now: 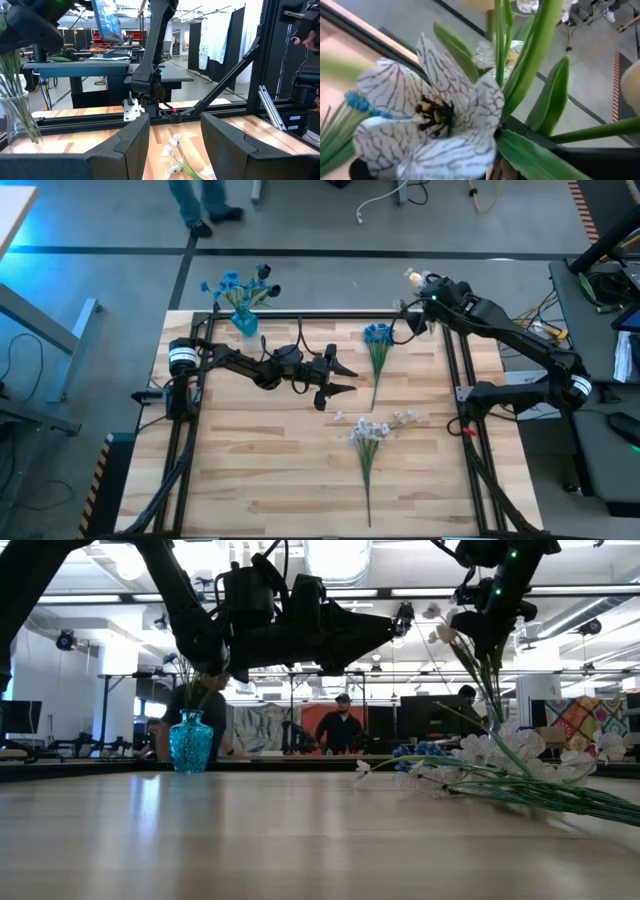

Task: Sort flowers into vase by color
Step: Put the top white flowers into the transparent vase

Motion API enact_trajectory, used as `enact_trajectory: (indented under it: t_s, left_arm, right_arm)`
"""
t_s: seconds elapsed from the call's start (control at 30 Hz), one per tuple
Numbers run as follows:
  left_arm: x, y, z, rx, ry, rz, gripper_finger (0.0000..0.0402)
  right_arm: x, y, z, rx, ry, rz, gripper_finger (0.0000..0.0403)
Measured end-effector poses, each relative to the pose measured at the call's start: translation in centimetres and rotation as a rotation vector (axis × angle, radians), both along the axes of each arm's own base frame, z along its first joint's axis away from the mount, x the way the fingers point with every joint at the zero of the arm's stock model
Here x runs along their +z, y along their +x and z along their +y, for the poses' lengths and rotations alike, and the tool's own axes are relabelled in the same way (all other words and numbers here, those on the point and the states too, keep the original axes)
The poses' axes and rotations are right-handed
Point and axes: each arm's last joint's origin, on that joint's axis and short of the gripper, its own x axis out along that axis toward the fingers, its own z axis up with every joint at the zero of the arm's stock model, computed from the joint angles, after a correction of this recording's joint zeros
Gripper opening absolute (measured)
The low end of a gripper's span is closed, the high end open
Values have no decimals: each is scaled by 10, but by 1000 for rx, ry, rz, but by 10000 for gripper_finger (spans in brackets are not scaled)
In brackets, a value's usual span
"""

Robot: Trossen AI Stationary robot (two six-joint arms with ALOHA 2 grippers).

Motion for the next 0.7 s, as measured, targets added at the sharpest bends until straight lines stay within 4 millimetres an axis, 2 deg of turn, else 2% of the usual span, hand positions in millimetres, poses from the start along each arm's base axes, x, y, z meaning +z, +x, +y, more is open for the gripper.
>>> enact_trajectory:
  t_s: [0.2, 0.53, 0.7]
  left_arm:
    - [0, 0, 0, 0, 0, 0, 164]
    - [0, 0, 0, 0, 0, 0, 164]
    - [0, 0, 0, 0, 0, 0, 164]
  right_arm:
    - [-1, -1, 1, -15, 15, 2, 30]
    - [-2, -2, 1, -1, 20, 23, 138]
    - [-5, -5, 4, 5, 55, 69, 168]
